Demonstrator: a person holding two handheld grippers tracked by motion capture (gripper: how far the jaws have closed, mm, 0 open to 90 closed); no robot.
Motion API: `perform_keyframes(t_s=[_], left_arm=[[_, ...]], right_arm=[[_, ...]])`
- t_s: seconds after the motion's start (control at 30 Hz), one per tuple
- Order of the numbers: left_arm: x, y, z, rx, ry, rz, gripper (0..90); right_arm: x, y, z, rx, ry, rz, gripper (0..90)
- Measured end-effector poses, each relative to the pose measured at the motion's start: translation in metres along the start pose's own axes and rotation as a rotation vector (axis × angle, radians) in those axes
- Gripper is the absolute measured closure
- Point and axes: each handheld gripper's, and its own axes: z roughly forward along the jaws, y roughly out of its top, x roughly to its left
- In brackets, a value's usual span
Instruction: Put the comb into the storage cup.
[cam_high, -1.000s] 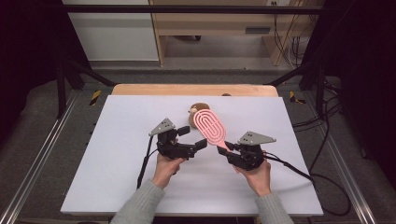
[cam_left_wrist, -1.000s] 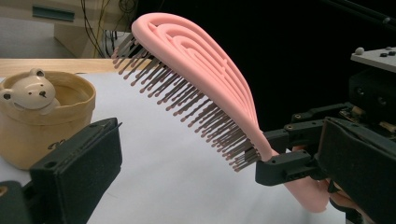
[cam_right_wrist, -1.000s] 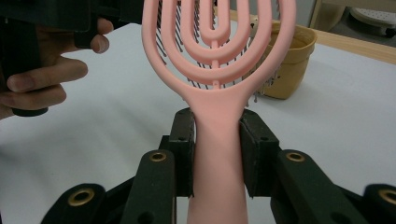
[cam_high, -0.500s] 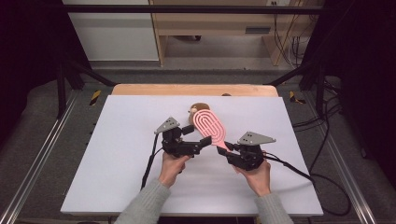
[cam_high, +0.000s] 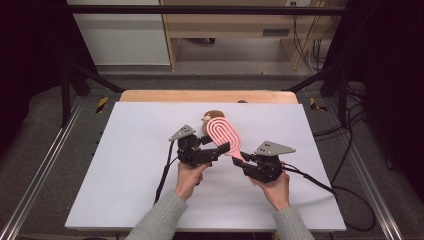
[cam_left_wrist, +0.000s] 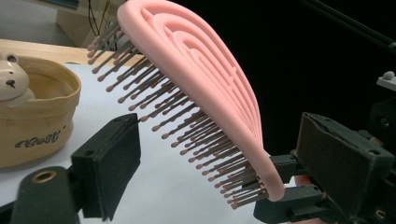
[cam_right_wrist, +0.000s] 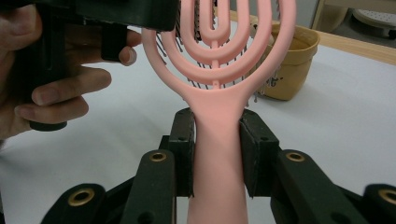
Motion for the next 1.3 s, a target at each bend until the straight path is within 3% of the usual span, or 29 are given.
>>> perform_keyframes(t_s=[0.27,0.67,1.3], left_arm=[[-0.0001,0.0000,0.0037,0.006,-0.023,-0.032,25.7],[-0.0020,0.0005,0.0042,-0.005,-0.010,-0.041,44.2],[-0.0045,-0.0001,0.0036,-0.023,-0.020,-0.086,53.6]], right_arm=[[0.0004,0.0000,-0.0001,-0.006,0.004,-0.003,69.7],[0.0012,-0.0001,0.0001,-0.012,0.012,-0.005,69.7],[0.0014,-0.0005,0.0009,-0.015,0.015,-0.001,69.9]])
